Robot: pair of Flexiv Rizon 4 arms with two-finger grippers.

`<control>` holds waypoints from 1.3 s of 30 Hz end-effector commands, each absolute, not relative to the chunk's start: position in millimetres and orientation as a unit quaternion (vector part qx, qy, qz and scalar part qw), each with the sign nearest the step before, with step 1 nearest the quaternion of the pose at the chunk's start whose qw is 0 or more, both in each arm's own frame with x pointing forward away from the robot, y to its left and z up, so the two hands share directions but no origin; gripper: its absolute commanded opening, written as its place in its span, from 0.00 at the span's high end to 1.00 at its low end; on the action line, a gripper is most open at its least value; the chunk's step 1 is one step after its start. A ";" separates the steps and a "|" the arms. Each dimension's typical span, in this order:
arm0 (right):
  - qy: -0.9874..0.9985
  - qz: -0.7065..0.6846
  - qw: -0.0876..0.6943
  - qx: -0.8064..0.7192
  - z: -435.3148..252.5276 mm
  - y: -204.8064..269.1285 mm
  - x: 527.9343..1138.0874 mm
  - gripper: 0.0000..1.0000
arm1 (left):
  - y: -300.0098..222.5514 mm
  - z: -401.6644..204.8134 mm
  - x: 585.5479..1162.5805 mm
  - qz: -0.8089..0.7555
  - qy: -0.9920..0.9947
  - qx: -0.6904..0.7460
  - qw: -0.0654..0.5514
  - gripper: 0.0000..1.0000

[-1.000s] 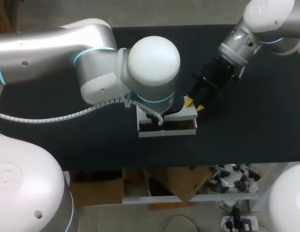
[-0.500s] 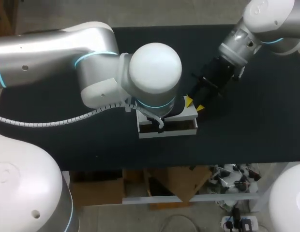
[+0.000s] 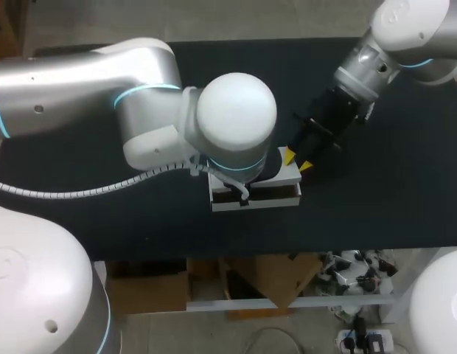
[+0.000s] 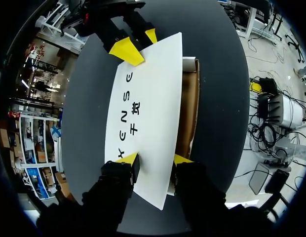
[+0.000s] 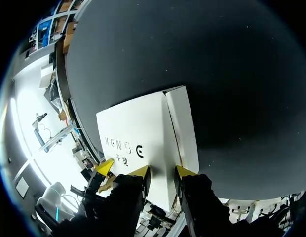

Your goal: Assemble the packaging by folding the flat box into shape, placing the metal phone stand inside, and closing the box properly

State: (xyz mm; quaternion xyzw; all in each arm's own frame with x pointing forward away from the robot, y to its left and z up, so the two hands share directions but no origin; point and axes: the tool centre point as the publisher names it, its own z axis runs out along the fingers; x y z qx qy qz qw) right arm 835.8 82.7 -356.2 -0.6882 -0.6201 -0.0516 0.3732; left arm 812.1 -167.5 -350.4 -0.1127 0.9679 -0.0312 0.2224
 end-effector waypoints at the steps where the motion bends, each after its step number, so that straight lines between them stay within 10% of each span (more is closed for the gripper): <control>1: -0.619 -0.054 0.372 -0.690 -356.7 80.5 832.7 0.67 | -169.7 -354.9 809.1 -0.032 0.967 -0.112 0.226 0.62; 22: -0.612 -0.060 0.368 -0.697 -356.1 67.4 827.1 0.71 | -171.9 -365.5 805.3 -0.030 0.968 -0.101 0.228 0.60; 39: -0.616 -0.076 0.352 -0.701 -344.4 60.3 816.5 1.00 | -173.5 -368.9 803.0 -0.028 0.969 -0.093 0.228 0.58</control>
